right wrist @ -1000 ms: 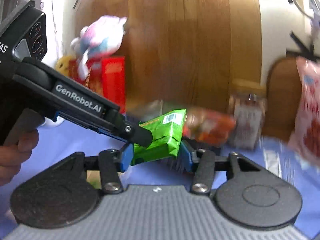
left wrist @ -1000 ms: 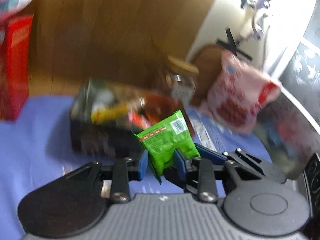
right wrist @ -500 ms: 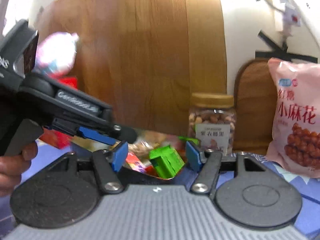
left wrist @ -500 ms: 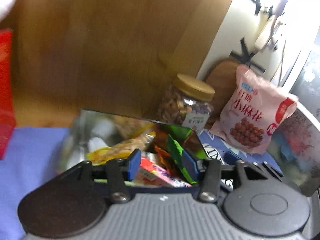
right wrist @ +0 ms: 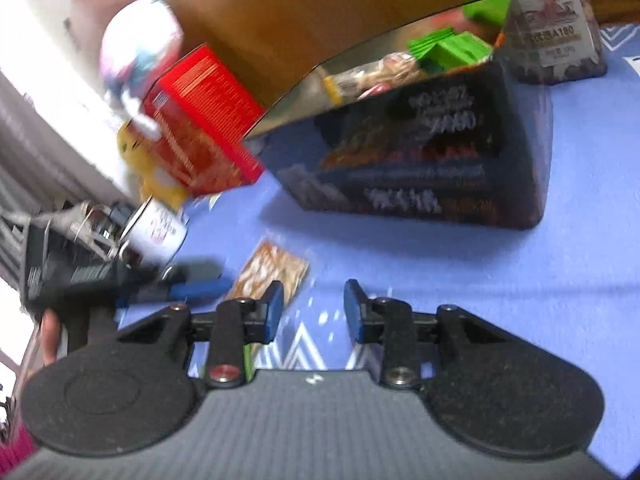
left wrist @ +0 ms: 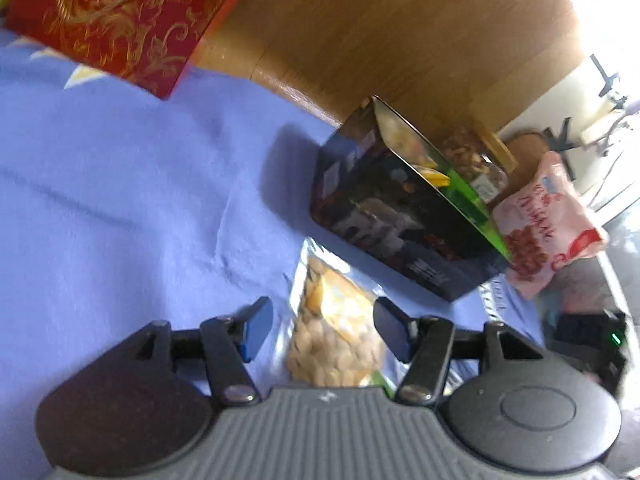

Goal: Organize snacks
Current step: 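Move the left tool to the clear bag with orange label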

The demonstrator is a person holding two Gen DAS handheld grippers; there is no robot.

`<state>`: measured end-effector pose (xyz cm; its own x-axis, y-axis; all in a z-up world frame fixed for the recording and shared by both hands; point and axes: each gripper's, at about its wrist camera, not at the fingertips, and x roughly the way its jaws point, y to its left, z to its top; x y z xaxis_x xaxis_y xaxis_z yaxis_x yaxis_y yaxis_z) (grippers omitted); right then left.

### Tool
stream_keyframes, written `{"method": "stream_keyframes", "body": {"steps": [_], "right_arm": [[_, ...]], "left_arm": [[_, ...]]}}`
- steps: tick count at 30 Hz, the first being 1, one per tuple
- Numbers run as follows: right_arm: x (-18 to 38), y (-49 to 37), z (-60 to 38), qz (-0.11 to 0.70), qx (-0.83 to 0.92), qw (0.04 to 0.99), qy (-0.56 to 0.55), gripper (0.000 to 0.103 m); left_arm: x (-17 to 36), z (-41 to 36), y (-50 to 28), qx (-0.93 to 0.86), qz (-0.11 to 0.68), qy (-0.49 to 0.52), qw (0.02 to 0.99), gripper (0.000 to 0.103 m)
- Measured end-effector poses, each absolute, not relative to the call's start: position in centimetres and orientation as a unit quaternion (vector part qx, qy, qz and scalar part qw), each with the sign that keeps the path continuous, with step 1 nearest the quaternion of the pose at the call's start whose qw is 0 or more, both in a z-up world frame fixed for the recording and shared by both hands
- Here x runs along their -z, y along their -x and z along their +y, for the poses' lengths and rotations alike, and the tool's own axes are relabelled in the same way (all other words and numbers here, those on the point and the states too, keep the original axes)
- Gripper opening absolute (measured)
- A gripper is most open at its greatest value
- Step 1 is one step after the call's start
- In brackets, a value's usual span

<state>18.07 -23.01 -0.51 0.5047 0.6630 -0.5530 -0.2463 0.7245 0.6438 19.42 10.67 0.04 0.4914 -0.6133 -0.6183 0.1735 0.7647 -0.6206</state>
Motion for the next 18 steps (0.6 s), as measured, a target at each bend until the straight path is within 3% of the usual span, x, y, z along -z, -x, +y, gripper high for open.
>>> {"method": "stream_keyframes", "body": {"steps": [6, 18], "right_arm": [[0.8, -19.2, -20.9, 0.398, -0.268, 0.843, -0.241, 0.036], [0.4, -14.6, -23.4, 0.386, -0.243, 0.856, -0.243, 0.034]], "left_arm": [[0.6, 10.2, -17.0, 0.229, 0.414, 0.248, 0.846, 0.048], [-0.3, 3.1, -17.5, 0.266, 0.418, 0.160, 0.854, 0.046]]}}
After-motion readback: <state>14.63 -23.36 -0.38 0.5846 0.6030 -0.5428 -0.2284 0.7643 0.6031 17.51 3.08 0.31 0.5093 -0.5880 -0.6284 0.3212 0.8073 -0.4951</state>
